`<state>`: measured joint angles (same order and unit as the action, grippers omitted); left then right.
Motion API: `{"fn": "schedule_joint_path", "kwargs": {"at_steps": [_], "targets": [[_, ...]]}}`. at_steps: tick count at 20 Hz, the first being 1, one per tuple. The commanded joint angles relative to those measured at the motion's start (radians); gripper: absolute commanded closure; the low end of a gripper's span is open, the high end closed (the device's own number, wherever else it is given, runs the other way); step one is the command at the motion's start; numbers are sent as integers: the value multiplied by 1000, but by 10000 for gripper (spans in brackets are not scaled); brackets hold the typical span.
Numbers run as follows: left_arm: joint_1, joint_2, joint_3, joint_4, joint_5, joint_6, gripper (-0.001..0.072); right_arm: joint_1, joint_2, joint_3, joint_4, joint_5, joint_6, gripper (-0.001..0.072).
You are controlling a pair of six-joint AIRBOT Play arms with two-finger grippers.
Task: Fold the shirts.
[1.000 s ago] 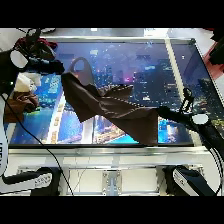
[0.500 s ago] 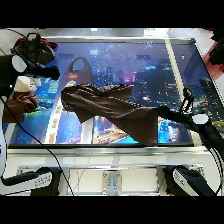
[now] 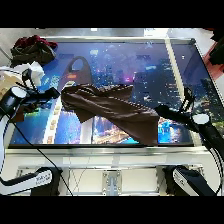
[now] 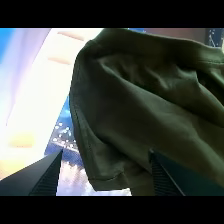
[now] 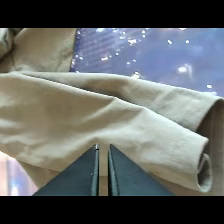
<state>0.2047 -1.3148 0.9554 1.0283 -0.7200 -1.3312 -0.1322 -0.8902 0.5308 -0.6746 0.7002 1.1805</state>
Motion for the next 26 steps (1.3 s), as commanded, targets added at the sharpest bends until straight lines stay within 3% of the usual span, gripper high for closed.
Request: {"fn": "schedule_joint_path", "kwargs": {"at_steps": [1,6,9,12,15,22,26], "targets": [[21,-80,-34,-135,40,48,129,1,-1,0,68,9,0,595],[54,-162,-29,-241,36,60,129,1,-1,0,85,40,0,595],[90,-196,-28,-357,12,145,130,1,0,0,109,40,0,595],[92,-210,4,-370,3,158,209,1,0,0,116,37,0,595],[90,-250,61,-378,-69,158,209,1,0,0,131,38,0,595],[89,-278,111,-323,-136,138,228,1,0,0,138,53,0,595],[89,-278,145,-165,-195,31,228,1,0,0,138,53,0,595]]}}
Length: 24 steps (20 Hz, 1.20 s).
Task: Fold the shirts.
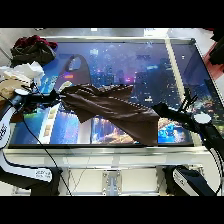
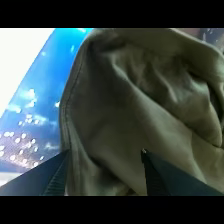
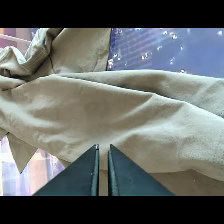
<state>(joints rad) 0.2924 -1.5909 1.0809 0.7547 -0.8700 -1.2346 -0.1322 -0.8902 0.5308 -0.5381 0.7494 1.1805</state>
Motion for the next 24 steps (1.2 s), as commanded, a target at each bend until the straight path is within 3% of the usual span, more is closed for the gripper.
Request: {"fn": "schedule_joint_path", "kwargs": {"at_steps": [1,11,12,14,17,19,20,22,23,24], "targets": [[1,-2,19,146,-61,-82,228,1,0,0,2,3,0,595],[-33,-52,19,45,-21,-42,231,1,0,0,24,2,0,595],[-38,-53,19,33,-6,-40,299,1,0,0,24,3,0,595],[-38,-53,19,26,21,-38,663,1,1,0,23,4,0,595],[-37,-52,29,23,-10,-23,691,1,1,0,8,4,-5,595],[-37,-51,66,24,-102,-10,692,1,1,-1,-108,-5,11,595],[-37,-46,90,23,-152,10,691,1,0,-2,-171,-6,69,590],[-37,-17,115,24,-186,20,691,1,-6,-2,-267,8,197,379],[-37,3,117,23,-178,20,692,1,-15,-2,-309,23,229,317],[-37,24,117,23,-174,20,691,1,-29,-2,-358,31,260,317]]}}
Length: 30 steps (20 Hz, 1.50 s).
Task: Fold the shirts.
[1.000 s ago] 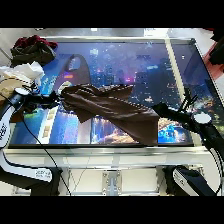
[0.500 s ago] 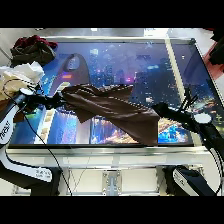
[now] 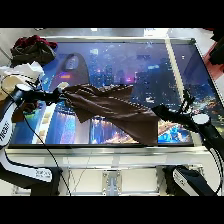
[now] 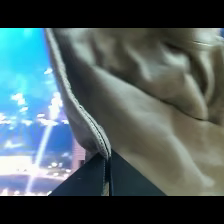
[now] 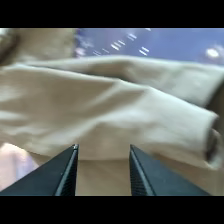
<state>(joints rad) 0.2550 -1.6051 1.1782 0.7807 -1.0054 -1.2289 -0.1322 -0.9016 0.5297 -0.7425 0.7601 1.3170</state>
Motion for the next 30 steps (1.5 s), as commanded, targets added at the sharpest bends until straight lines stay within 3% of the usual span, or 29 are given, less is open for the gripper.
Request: {"fn": "schedule_joint_path", "kwargs": {"at_steps": [1,4,6,12,15,17,20,21,22,23,26,30], "targets": [[0,53,20,-3,-40,14,691,1,-32,0,-190,21,158,315],[0,76,20,-3,-44,14,691,1,-77,0,-166,51,173,291],[0,78,20,-3,-47,14,692,1,-82,0,-228,68,163,292],[0,78,20,-3,-66,13,691,1,-84,0,-350,-34,186,293],[0,78,20,-3,-65,13,691,1,-121,0,-307,-42,175,293],[0,78,20,-3,-66,13,691,1,-188,0,-169,-42,57,293],[0,78,20,-3,-67,13,691,1,-274,1,140,-50,-214,308],[0,78,20,-3,-67,13,691,1,-277,2,209,-50,-282,389],[0,78,20,-4,-67,6,692,0,-270,12,234,-26,-329,647],[0,79,20,-12,-67,6,692,1,-256,34,219,15,-346,686],[0,135,29,-100,-66,64,692,0,-161,122,155,95,-298,687],[0,373,101,-68,-131,105,693,-34,84,319,-199,294,-9,688]]}}
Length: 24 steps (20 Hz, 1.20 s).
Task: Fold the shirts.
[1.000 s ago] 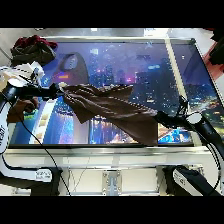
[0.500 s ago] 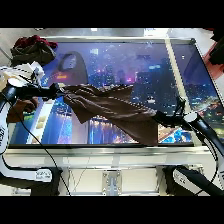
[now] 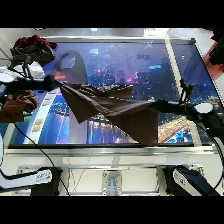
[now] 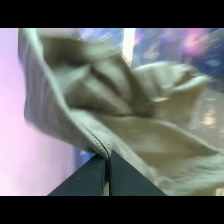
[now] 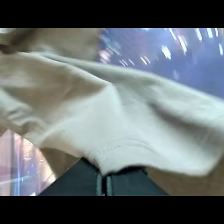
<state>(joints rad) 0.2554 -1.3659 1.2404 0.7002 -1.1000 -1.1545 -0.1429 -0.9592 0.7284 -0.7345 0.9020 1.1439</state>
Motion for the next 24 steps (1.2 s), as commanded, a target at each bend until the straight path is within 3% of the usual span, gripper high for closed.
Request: {"fn": "schedule_joint_path", "kwargs": {"at_steps": [1,6,10,13,17,19,22,24], "targets": [[0,219,56,62,-47,28,694,-53,219,180,-267,232,201,688],[0,659,145,378,-56,-115,696,-271,546,498,-348,433,251,692],[0,811,390,517,-165,-133,697,-337,571,824,-380,456,250,692],[0,794,549,531,-214,-148,696,-338,490,944,-217,452,237,693],[0,655,519,527,-376,-220,696,-337,283,848,164,498,93,691],[0,558,409,533,-331,-231,696,-337,186,745,145,483,58,691],[-2,394,166,531,-109,-238,696,-335,67,570,-56,415,58,691],[-8,260,59,526,23,-250,696,-335,-17,454,-56,340,34,691]]}}
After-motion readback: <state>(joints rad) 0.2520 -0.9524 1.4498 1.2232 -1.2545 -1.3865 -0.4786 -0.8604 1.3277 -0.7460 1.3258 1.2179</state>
